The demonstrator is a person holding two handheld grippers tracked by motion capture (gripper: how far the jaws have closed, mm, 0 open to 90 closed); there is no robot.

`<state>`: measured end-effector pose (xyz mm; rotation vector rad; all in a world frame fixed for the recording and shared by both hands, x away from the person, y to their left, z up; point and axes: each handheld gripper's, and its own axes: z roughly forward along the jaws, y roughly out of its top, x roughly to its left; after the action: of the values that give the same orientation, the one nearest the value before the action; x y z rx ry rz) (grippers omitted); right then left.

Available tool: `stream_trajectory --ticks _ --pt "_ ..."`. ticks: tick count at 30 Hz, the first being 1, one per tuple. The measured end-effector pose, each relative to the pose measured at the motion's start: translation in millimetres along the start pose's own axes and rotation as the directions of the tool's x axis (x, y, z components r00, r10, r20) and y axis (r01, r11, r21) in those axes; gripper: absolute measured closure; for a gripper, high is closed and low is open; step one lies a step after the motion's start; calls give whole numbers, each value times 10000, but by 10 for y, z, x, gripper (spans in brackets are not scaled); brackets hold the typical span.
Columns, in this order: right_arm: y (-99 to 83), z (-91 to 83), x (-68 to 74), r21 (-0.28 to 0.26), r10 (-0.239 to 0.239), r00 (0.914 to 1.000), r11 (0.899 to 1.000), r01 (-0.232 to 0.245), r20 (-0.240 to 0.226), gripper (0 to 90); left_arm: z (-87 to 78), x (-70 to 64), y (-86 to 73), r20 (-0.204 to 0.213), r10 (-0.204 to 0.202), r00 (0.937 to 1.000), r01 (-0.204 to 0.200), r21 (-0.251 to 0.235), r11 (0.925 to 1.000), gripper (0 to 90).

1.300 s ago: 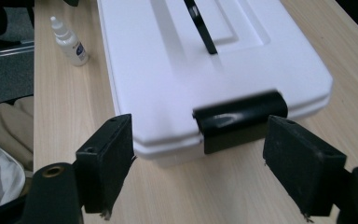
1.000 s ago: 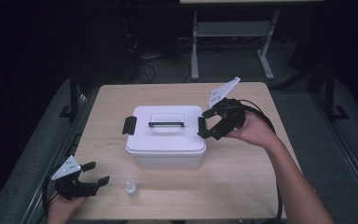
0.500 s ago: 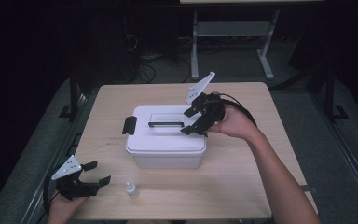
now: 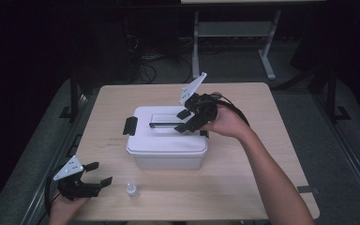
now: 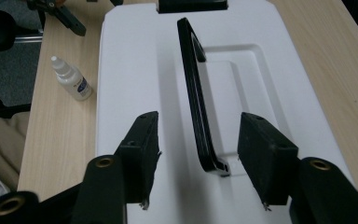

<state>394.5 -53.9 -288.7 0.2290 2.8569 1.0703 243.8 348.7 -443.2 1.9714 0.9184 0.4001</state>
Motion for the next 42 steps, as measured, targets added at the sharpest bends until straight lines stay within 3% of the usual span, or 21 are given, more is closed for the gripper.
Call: stream_trajectory --ticks 10,17,32,42 --pt "187 89 -41 469 -275 9995 9985 283 -162 662 19 2 5 86 49 10000 -49 60 10000 157" --pt "230 191 -100 713 -339 9992 9968 354 -218 702 14 16 1 74 56 10000 -57 66 10000 157" --pt "319 359 -262 616 -87 9982 9980 123 -586 794 6 36 -7 66 -19 10000 18 62 10000 157" --pt "327 358 -240 588 -304 9961 9976 354 -833 826 23 25 -2 92 33 10000 -34 118 9999 157"
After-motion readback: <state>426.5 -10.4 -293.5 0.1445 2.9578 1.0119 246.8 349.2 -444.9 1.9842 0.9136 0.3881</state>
